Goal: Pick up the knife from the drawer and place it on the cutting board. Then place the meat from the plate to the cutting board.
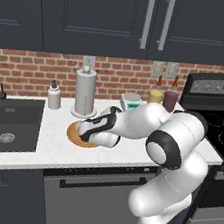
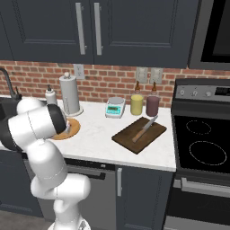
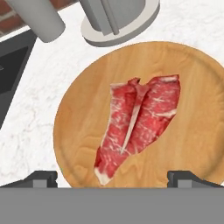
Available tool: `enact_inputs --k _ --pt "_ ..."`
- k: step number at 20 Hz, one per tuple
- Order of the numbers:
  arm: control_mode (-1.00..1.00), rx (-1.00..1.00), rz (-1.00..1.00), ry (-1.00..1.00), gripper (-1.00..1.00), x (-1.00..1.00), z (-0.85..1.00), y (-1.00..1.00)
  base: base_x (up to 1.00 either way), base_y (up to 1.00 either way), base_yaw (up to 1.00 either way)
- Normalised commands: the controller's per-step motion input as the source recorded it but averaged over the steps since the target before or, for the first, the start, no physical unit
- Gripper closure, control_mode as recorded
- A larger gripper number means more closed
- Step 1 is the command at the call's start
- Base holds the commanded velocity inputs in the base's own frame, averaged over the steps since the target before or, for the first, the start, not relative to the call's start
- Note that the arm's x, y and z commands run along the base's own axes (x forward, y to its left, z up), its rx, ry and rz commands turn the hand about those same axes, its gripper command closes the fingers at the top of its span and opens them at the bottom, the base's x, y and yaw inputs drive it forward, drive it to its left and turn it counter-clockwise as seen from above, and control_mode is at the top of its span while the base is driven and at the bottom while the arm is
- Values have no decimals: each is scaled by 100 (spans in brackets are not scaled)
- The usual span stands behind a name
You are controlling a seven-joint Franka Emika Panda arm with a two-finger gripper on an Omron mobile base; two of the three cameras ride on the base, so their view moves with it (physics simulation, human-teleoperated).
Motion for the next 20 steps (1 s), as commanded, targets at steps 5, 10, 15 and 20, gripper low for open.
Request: enact_inputs --k 5,10,15,20 --pt "-100 0 4 6 -100 26 -23 0 0 0 0" --pt "-100 0 3 5 -100 23 -20 0 0 0 0" --pt "-100 0 3 5 -100 23 -15 0 0 0 0" --pt "-100 -2 4 6 -100 18 -17 0 0 0 0"
